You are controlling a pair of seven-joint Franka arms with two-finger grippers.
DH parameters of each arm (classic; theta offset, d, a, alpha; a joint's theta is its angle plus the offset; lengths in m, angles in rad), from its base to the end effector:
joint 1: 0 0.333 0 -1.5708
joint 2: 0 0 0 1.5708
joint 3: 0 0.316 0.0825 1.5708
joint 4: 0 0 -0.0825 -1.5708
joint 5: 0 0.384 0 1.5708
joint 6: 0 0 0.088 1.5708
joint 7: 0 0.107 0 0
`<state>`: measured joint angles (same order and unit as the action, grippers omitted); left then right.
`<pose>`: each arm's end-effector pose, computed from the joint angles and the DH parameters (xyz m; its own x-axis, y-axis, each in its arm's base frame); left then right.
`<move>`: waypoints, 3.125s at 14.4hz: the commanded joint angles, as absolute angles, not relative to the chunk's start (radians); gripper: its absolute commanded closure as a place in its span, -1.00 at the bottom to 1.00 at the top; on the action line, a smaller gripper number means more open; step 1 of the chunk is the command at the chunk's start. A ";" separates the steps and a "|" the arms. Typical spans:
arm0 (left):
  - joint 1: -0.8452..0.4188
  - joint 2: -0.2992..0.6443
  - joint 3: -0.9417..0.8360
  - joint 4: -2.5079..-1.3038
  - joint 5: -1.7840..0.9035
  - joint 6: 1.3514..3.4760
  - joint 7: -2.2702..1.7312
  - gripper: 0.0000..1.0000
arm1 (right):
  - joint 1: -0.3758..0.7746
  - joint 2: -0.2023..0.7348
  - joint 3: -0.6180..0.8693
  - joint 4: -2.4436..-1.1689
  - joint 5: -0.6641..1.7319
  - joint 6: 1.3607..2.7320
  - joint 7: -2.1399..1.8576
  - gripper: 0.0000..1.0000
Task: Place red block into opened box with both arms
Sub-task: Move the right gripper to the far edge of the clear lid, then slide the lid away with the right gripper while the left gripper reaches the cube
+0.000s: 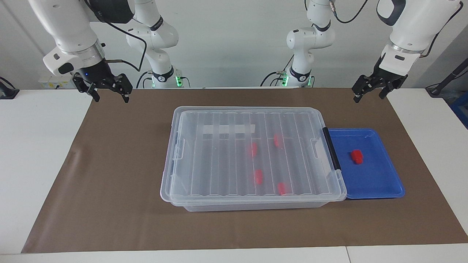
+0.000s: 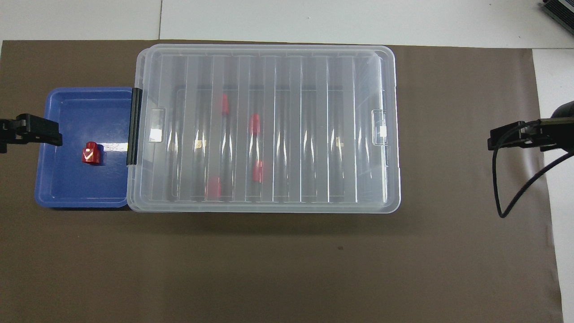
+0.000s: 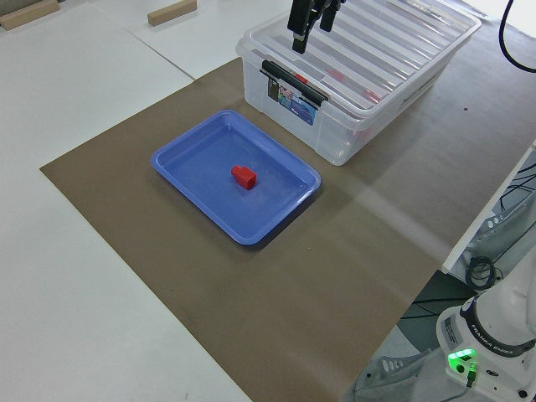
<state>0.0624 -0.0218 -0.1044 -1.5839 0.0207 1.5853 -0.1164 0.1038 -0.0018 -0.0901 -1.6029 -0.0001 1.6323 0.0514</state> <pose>0.5489 -0.0215 0.6316 0.9969 0.0740 0.0256 0.0745 -0.9970 -0.0201 0.5595 0.0076 0.6158 0.9988 -0.0377 0.0311 -0.0377 -0.9993 -0.0017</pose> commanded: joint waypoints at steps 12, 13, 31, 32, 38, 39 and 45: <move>-0.094 -0.020 0.055 -1.577 0.028 1.575 -0.117 -1.00 | 0.245 0.264 -0.080 -1.690 0.109 2.135 0.124 -1.00; -0.094 -0.021 0.055 -1.581 0.028 1.577 -0.117 -1.00 | 0.244 0.268 -0.081 -1.693 0.101 2.147 0.124 -1.00; -0.026 -0.080 0.061 -1.820 0.000 1.784 -0.074 -1.00 | 0.097 0.267 -0.087 -1.681 -0.077 2.056 0.046 -1.00; -0.020 -0.066 0.061 -1.831 0.000 1.796 -0.036 -1.00 | 0.094 0.267 -0.090 -1.681 -0.078 2.052 0.046 -1.00; 0.011 0.044 0.063 -1.989 0.000 2.090 -0.005 -1.00 | 0.045 0.267 -0.089 -1.681 -0.112 2.045 -0.003 -1.00; 0.012 0.044 0.063 -2.052 0.000 2.177 -0.005 -1.00 | 0.035 0.265 -0.090 -1.681 -0.112 2.045 -0.014 -1.00; 0.070 0.201 0.063 -2.105 0.000 2.402 0.035 -1.00 | 0.015 0.255 -0.092 -1.681 -0.118 2.020 -0.018 -1.00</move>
<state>0.0445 0.1507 0.0661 -2.1027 0.0115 2.3315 -0.0020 0.0262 0.2697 -0.0970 -1.6768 -0.0863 2.0458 -0.0043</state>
